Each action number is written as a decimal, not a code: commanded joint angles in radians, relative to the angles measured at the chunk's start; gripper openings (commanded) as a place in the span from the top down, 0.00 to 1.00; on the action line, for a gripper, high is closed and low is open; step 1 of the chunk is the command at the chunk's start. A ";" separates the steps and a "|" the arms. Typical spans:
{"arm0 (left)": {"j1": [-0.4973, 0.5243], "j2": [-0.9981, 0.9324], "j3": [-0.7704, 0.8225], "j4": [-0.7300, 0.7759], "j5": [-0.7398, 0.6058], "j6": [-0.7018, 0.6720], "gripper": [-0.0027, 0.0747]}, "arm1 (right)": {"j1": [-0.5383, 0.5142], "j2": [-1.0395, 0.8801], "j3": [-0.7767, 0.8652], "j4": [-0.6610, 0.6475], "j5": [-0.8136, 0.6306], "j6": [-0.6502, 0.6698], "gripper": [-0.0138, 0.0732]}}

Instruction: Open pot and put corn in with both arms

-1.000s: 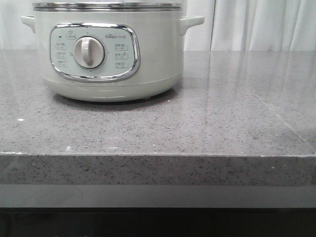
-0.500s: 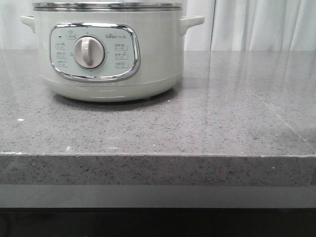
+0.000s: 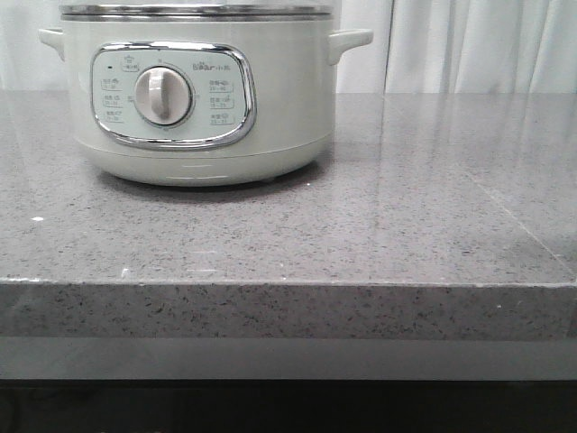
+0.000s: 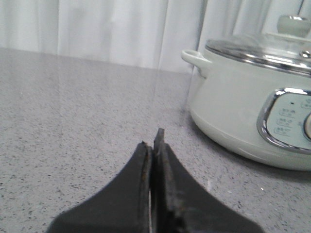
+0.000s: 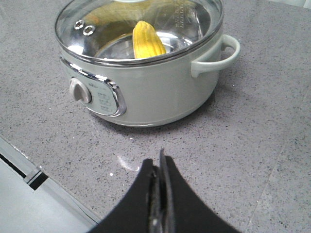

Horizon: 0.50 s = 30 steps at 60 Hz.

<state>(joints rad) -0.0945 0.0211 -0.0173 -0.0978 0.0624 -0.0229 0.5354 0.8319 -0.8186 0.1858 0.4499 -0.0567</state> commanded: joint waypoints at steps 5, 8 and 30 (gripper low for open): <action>0.006 -0.038 0.032 -0.009 -0.184 -0.003 0.99 | 0.001 -0.006 -0.026 0.007 -0.064 0.000 0.98; 0.006 -0.045 0.037 -0.009 -0.187 -0.003 0.99 | 0.001 -0.006 -0.026 0.007 -0.064 0.000 0.98; 0.033 -0.043 0.037 -0.009 -0.204 -0.003 0.99 | 0.001 -0.006 -0.026 0.007 -0.061 0.000 0.98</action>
<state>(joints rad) -0.0617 -0.0059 0.0081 -0.0997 -0.0554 -0.0229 0.5354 0.8319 -0.8186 0.1858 0.4547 -0.0567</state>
